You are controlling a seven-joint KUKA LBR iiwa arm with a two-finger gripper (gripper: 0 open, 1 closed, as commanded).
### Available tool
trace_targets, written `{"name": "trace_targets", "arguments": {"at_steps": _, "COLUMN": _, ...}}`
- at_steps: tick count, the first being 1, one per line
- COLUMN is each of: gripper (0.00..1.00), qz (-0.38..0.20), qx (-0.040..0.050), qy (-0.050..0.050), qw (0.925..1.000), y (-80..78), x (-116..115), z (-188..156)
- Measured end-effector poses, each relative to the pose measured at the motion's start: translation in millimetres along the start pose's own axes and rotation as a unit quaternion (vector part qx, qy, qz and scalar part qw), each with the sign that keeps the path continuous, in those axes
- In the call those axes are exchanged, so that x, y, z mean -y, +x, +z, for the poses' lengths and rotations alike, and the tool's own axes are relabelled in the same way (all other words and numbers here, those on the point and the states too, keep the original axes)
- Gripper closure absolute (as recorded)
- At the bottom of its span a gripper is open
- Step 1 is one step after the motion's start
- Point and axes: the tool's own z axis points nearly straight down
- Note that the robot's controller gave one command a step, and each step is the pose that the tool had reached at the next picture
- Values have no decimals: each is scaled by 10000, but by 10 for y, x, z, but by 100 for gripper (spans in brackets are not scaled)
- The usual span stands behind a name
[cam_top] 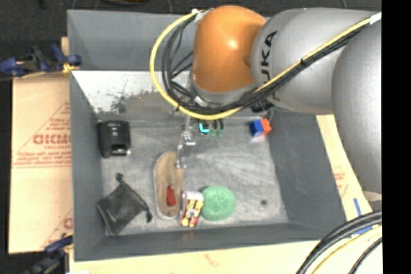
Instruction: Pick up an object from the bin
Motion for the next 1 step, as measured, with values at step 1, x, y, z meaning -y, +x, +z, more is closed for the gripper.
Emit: {"name": "trace_targets", "arguments": {"at_steps": 1, "gripper": 0, "qz": 12, "qx": 37, "qy": -4, "qw": 10000, "y": -18, "x": 5, "z": -42}}
